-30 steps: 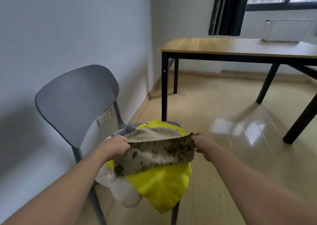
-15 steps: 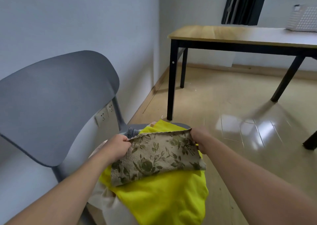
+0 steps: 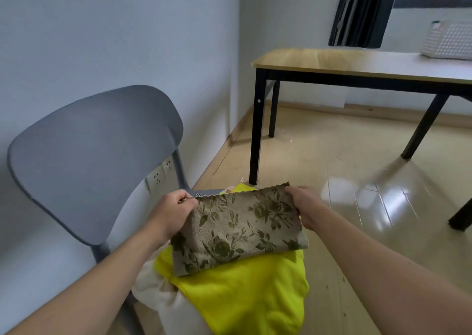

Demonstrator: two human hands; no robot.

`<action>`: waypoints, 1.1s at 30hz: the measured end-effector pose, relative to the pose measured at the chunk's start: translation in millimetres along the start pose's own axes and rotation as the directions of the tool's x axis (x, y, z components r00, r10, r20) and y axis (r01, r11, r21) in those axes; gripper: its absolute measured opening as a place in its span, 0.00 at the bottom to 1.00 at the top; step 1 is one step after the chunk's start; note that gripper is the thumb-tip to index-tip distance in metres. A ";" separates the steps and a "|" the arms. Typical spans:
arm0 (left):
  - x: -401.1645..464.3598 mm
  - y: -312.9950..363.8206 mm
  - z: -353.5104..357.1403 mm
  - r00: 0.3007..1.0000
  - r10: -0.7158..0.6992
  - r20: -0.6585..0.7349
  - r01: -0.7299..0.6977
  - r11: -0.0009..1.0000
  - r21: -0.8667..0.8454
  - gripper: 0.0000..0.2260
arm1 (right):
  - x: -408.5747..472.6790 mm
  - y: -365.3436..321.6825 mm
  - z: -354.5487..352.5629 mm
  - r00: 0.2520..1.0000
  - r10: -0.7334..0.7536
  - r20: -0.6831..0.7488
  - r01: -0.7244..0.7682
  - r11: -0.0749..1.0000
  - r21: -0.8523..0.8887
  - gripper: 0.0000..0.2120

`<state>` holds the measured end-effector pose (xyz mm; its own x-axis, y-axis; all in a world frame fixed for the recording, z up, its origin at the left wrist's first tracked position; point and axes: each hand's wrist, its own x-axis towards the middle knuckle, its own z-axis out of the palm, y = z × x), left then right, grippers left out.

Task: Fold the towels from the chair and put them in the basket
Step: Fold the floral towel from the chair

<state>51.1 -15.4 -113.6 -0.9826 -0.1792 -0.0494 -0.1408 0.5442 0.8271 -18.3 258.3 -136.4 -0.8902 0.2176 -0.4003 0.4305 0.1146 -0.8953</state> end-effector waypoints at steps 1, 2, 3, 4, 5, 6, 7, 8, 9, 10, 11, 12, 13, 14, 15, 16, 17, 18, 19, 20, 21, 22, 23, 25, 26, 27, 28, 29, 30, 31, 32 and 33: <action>-6.5 7.4 -4.7 1.000 -0.008 -0.003 0.008 0.997 -0.079 0.11 | -5.5 -3.3 -5.3 0.999 -0.047 -0.021 0.047 0.999 0.018 0.10; -13.2 15.2 -9.7 1.000 -0.013 -0.005 0.012 0.991 -0.136 0.11 | -12.1 -7.3 -10.9 0.995 -0.097 -0.038 0.099 0.995 0.033 0.10; -18.5 22.6 -15.0 1.000 -0.017 -0.008 0.016 0.986 -0.168 0.12 | -19.8 -11.8 -16.4 0.989 -0.144 -0.044 0.146 0.988 0.049 0.11; -23.1 29.2 -20.5 1.000 -0.015 -0.015 0.012 0.983 -0.185 0.12 | -28.8 -17.5 -21.7 0.981 -0.189 -0.046 0.192 0.980 0.058 0.11; -26.8 34.8 -25.9 1.000 -0.008 -0.023 0.004 0.981 -0.196 0.12 | -38.0 -23.1 -26.6 0.971 -0.235 -0.047 0.237 0.969 0.063 0.11; -30.9 40.2 -31.0 0.999 0.004 -0.035 -0.011 0.979 -0.205 0.12 | -47.5 -29.2 -31.2 0.958 -0.280 -0.058 0.283 0.957 0.059 0.09; -35.0 45.0 -35.6 0.999 0.021 -0.050 -0.031 0.979 -0.203 0.11 | -56.6 -34.7 -35.9 0.945 -0.319 -0.078 0.324 0.944 0.059 0.08; -39.6 49.7 -39.3 0.996 0.047 -0.073 -0.060 0.980 -0.189 0.11 | -65.5 -39.9 -40.5 0.930 -0.354 -0.103 0.361 0.931 0.056 0.08; -44.3 54.2 -42.1 0.992 0.079 -0.102 -0.094 0.983 -0.158 0.10 | -73.8 -44.6 -44.8 0.913 -0.388 -0.124 0.396 0.916 0.057 0.09; -48.6 58.0 -44.2 0.984 0.115 -0.136 -0.132 0.984 -0.120 0.09 | -81.0 -48.3 -48.4 0.900 -0.415 -0.134 0.425 0.904 0.053 0.11; -53.2 61.9 -46.3 0.973 0.157 -0.170 -0.171 0.982 -0.076 0.08 | -87.9 -51.4 -52.4 0.890 -0.436 -0.134 0.445 0.894 0.050 0.13; -58.7 66.3 -48.3 0.959 0.202 -0.200 -0.213 0.976 -0.038 0.07 | -95.8 -53.9 -57.4 0.883 -0.451 -0.132 0.459 0.887 0.043 0.15; -62.8 69.1 -50.6 0.945 0.242 -0.222 -0.250 0.968 -0.010 0.06 | -102.3 -55.6 -61.8 0.879 -0.458 -0.129 0.466 0.884 0.033 0.16; -67.2 71.8 -53.1 0.933 0.274 -0.232 -0.280 0.960 0.010 0.06 | -108.7 -57.1 -66.4 0.879 -0.459 -0.127 0.466 0.885 0.025 0.16; -70.8 74.0 -55.2 0.926 0.297 -0.233 -0.299 0.954 0.030 0.05 | -114.0 -58.0 -70.6 0.882 -0.455 -0.122 0.460 0.888 0.020 0.15; -74.9 75.9 -56.8 0.923 0.310 -0.227 -0.307 0.950 0.051 0.06 | -118.4 -58.4 -73.9 0.888 -0.446 -0.115 0.450 0.893 0.019 0.14; -78.6 77.5 -57.8 0.925 0.314 -0.216 -0.305 0.949 0.075 0.06 | -121.9 -58.5 -76.4 0.895 -0.432 -0.110 0.437 0.899 0.021 0.13; -81.8 78.9 -58.4 0.931 0.309 -0.195 -0.294 0.950 0.103 0.06 | -124.9 -58.6 -78.2 0.904 -0.414 -0.105 0.418 0.908 0.018 0.12; -84.8 80.5 -58.7 0.942 0.294 -0.164 -0.275 0.952 0.132 0.06 | -127.3 -58.3 -79.2 0.913 -0.395 -0.098 0.398 0.917 0.013 0.11; -88.0 82.4 -59.1 0.957 0.265 -0.119 -0.245 0.956 0.161 0.05 | -129.8 -58.0 -79.9 0.921 -0.380 -0.091 0.381 0.924 -0.003 0.10; -91.0 84.0 -59.5 0.972 0.227 -0.066 -0.211 0.958 0.192 0.05 | -131.8 -57.8 -80.3 0.925 -0.371 -0.085 0.370 0.929 -0.026 0.10; -94.1 85.5 -60.1 0.983 0.184 -0.011 -0.177 0.958 0.225 0.05 | -134.1 -57.9 -80.6 0.928 -0.365 -0.081 0.362 0.931 -0.051 0.10; -97.2 86.7 -61.1 0.989 0.141 0.042 -0.147 0.954 0.260 0.06 | -135.6 -58.2 -80.4 0.929 -0.362 -0.077 0.357 0.931 -0.071 0.11; -103.6 89.3 -64.4 0.989 0.067 0.129 -0.103 0.951 0.292 0.06 | -138.9 -59.5 -80.3 0.932 -0.356 -0.072 0.347 0.932 -0.108 0.11; -106.6 89.9 -66.7 0.984 0.028 0.178 -0.075 0.962 0.263 0.06 | -140.0 -60.2 -79.8 0.934 -0.350 -0.076 0.340 0.933 -0.122 0.11; -109.8 90.4 -69.0 0.970 -0.014 0.244 -0.038 0.977 0.208 0.07 | -140.2 -60.7 -79.2 0.935 -0.345 -0.085 0.333 0.934 -0.132 0.11; -112.5 90.8 -71.7 0.943 -0.049 0.328 0.000 0.989 0.146 0.07 | -139.6 -61.2 -78.2 0.935 -0.343 -0.095 0.327 0.934 -0.146 0.10; -115.4 90.9 -74.6 0.907 -0.070 0.415 0.033 0.995 0.094 0.07 | -138.4 -62.1 -75.9 0.934 -0.340 -0.106 0.321 0.933 -0.162 0.10; -117.4 90.3 -77.6 0.866 -0.078 0.494 0.062 0.997 0.049 0.07 | -136.9 -63.5 -72.5 0.934 -0.337 -0.118 0.314 0.932 -0.180 0.11; -119.0 89.5 -79.8 0.824 -0.074 0.562 0.090 0.996 0.000 0.08 | -134.2 -64.9 -68.3 0.933 -0.335 -0.131 0.308 0.932 -0.192 0.10; -119.8 88.0 -81.3 0.783 -0.060 0.619 0.118 0.992 -0.054 0.08 | -130.6 -66.7 -62.8 0.931 -0.335 -0.144 0.304 0.931 -0.199 0.10; -120.0 85.9 -82.1 0.749 -0.041 0.661 0.148 0.983 -0.108 0.09 | -126.5 -69.0 -56.1 0.928 -0.339 -0.155 0.306 0.930 -0.203 0.09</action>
<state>166.9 -14.4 9.4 -0.8108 0.3854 -0.4406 -0.2710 0.4200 0.8661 72.9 277.2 -13.0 -0.9488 0.3137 -0.0374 0.1583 0.3696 -0.9156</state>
